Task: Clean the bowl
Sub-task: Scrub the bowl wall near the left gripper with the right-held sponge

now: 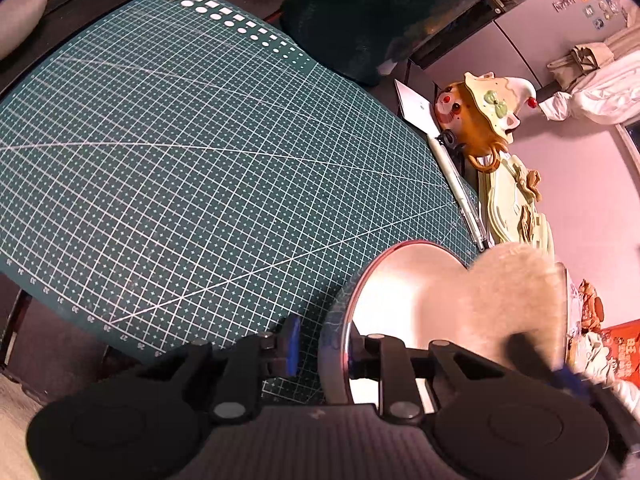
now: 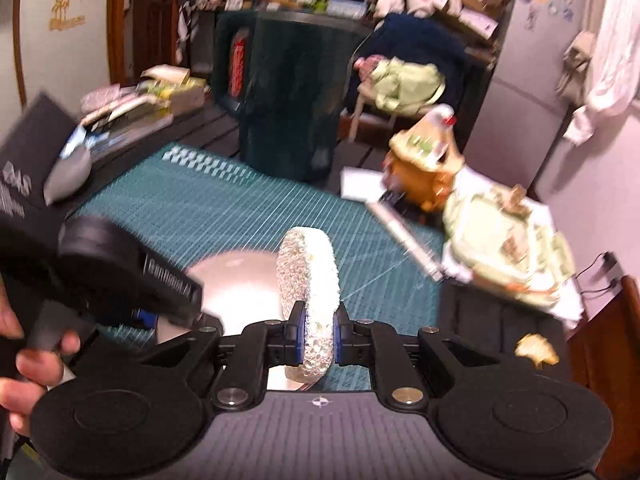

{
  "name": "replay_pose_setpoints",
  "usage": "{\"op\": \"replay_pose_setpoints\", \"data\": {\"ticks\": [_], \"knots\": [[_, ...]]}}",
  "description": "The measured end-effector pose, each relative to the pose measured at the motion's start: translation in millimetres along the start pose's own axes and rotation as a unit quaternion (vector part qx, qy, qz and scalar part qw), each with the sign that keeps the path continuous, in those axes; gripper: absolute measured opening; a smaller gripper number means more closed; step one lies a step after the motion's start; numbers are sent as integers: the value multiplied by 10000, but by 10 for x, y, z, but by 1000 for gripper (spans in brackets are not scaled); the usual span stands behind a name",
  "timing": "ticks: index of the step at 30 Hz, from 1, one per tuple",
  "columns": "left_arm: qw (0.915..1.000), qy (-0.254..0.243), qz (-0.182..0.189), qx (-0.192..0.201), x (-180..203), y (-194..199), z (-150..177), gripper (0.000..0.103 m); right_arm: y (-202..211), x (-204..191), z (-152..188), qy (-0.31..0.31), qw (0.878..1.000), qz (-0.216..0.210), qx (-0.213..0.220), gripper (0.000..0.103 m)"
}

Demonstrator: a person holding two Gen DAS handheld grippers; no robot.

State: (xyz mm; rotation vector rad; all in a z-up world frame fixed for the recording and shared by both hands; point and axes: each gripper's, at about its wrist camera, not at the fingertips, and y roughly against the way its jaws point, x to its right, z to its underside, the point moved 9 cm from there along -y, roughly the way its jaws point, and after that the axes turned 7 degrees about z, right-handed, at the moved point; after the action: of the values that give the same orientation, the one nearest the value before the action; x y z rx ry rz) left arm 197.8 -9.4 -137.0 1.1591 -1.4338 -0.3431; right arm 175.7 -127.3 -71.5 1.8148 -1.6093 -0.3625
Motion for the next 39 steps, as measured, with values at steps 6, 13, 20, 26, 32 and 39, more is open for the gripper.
{"op": "replay_pose_setpoints", "data": {"ticks": [6, 13, 20, 26, 32, 39], "knots": [[9999, -146, -79, 24, 46, -18, 5, 22, 21, 61, -7, -821, 9909, -1011, -351, 12], [9990, -385, -209, 65, 113, -56, 9, 22, -287, -275, 248, -363, 9904, -1021, -863, 12], [9991, -381, -186, 48, 123, -68, 2, 22, -249, -239, 223, 257, 9984, -150, -472, 11], [9993, -345, -164, 34, 95, -48, 5, 22, 47, -30, -6, 362, 9988, 299, 137, 12], [9994, -319, -160, 38, 86, -38, 6, 22, 38, -18, -20, -540, 9927, -1053, -249, 12], [9993, -322, -169, 45, 83, -41, 5, 22, -304, -263, 200, -296, 9906, -1072, -796, 12]]}}
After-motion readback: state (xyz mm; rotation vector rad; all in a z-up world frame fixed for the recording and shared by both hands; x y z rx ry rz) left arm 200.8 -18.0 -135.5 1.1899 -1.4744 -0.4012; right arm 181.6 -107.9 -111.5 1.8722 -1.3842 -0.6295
